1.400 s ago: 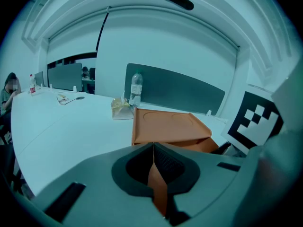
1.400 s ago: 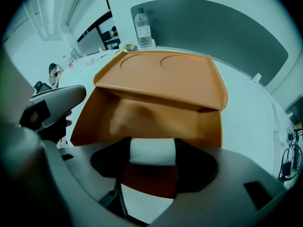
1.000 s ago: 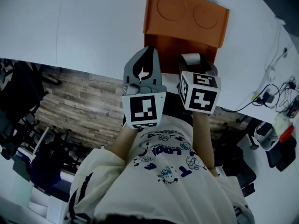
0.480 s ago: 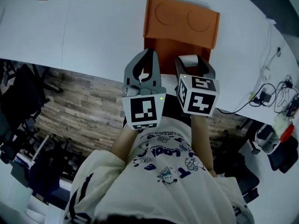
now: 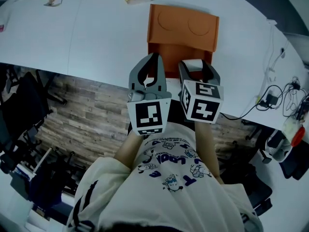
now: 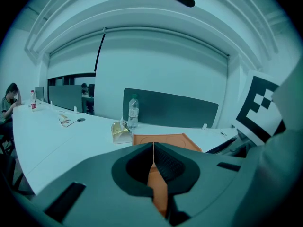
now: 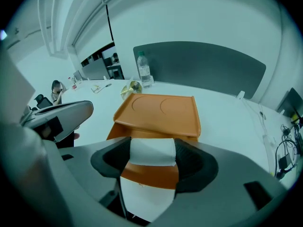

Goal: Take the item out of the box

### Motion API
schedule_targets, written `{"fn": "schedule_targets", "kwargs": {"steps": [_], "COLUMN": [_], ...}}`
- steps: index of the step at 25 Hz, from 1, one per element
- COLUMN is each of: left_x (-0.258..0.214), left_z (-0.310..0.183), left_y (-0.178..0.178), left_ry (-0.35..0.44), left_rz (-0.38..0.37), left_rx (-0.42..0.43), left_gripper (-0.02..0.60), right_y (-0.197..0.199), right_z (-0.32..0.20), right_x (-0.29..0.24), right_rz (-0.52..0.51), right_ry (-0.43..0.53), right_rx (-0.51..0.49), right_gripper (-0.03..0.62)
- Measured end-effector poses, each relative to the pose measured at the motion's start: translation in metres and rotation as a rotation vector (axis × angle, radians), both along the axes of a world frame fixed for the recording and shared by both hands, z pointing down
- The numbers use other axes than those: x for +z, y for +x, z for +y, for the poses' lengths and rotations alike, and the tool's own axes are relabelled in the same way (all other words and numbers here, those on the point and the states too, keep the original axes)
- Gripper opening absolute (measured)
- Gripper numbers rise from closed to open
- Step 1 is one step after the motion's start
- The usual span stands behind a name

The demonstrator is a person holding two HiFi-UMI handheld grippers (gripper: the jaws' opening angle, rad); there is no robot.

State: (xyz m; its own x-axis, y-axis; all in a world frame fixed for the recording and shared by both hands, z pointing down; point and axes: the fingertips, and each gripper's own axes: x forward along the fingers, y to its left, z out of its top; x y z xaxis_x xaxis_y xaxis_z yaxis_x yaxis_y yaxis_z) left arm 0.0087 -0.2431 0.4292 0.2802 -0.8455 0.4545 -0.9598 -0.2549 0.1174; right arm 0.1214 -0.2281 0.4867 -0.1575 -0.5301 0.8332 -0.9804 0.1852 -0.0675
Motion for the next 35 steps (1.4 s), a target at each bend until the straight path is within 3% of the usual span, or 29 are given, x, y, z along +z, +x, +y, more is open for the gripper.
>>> {"fn": "schedule_targets", "kwargs": {"steps": [35], "left_x": [-0.091], "left_z": [-0.010], "left_y": [0.000], "left_ry": [0.210], "left_rz": [-0.006], "left_rx": [-0.026], "left_gripper": [0.018], "right_y": [-0.007], "right_z": [-0.014], "right_x": [-0.088], "right_rz": [-0.033], "right_ry": [0.224], "right_rx": [0.000], "right_gripper": [0.285]}}
